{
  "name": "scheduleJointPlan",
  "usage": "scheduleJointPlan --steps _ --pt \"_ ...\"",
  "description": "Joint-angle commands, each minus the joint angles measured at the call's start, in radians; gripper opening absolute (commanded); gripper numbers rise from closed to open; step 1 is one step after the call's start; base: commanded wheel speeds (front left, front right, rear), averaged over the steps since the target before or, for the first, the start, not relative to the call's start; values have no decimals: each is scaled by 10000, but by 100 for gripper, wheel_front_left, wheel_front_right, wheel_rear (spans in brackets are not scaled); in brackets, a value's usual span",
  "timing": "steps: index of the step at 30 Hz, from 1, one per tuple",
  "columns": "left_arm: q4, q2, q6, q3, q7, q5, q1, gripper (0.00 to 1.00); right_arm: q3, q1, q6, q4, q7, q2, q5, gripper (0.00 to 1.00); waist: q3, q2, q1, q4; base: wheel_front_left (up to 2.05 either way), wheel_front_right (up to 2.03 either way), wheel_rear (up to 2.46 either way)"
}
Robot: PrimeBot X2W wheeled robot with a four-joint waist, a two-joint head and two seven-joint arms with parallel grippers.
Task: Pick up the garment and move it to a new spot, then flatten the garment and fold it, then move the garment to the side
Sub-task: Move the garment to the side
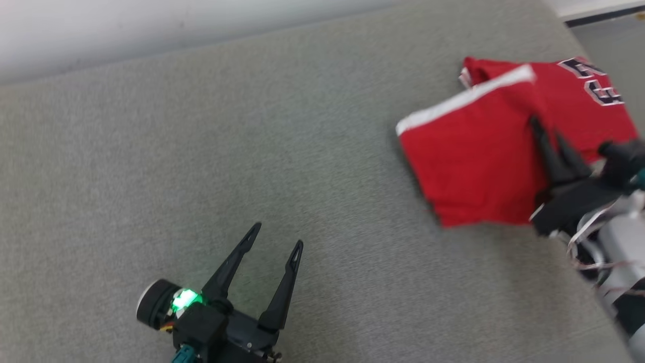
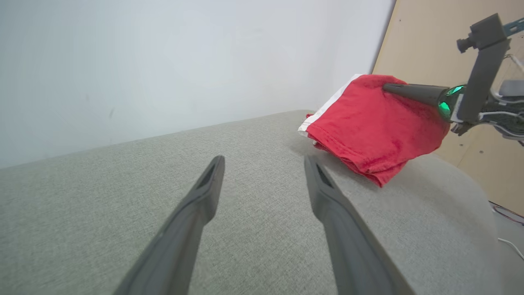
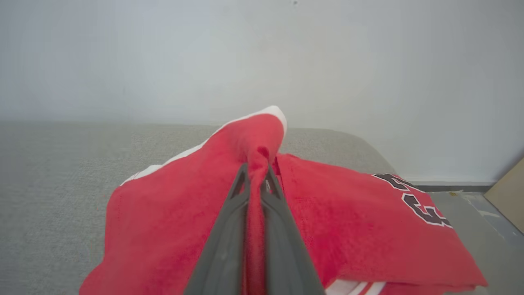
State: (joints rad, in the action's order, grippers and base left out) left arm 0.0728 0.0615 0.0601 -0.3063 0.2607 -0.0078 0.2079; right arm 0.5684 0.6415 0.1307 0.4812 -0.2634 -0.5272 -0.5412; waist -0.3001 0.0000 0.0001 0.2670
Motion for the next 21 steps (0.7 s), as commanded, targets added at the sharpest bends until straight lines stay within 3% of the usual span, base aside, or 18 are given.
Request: scheduleJointPlan --steps 1,6,7,11,21 --pt "92 74 35 -31 52 89 173 100 41 280 -1 -77 -8 -199 23 0 -758 0 -1 -608 0 0 0" --pt "300 83 40 -149 52 118 569 100 90 942 -1 -64 -8 -1068 87 0 -1347 0 -1 -1021 0 0 0" --pt "512 94 14 -202 52 172 780 100 -166 1204 -3 66 -8 -1779 -63 0 -1675 0 -1 -1261 0 0 0" --pt "601 124 19 -242 52 156 911 100 -594 1247 -4 156 -10 -2490 -186 0 -1895 0 -1 -1435 0 0 0" --pt "718 320 -60 -244 52 184 1129 100 -1625 872 -4 333 -8 -3621 -347 0 -2274 0 -1 -1514 0 0 0"
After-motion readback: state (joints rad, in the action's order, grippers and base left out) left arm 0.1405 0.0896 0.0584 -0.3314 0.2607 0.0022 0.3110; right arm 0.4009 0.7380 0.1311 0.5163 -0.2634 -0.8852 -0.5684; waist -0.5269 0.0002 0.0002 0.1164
